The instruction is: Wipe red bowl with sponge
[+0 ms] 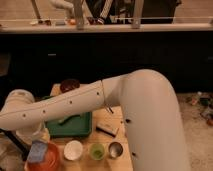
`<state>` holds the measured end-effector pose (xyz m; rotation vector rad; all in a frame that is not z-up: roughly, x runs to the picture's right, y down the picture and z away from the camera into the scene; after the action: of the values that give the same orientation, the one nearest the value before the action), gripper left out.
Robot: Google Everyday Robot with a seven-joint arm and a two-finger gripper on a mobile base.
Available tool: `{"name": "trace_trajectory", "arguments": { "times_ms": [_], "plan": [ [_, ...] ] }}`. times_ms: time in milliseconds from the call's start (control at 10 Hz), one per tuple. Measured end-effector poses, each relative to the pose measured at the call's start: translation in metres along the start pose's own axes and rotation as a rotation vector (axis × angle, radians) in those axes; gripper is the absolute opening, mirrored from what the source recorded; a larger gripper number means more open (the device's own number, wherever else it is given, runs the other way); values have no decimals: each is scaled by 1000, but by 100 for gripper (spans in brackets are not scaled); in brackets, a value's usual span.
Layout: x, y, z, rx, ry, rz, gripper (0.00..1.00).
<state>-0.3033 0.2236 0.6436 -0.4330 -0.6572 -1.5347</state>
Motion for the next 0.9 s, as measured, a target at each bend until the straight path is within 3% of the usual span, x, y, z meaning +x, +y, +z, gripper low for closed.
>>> {"name": "trace_trajectory", "arguments": {
  "times_ms": [500, 900],
  "plan": [
    [0, 0, 1, 0, -3, -2, 41],
    [7, 2, 43, -2, 10, -7, 41]
  ]
}}
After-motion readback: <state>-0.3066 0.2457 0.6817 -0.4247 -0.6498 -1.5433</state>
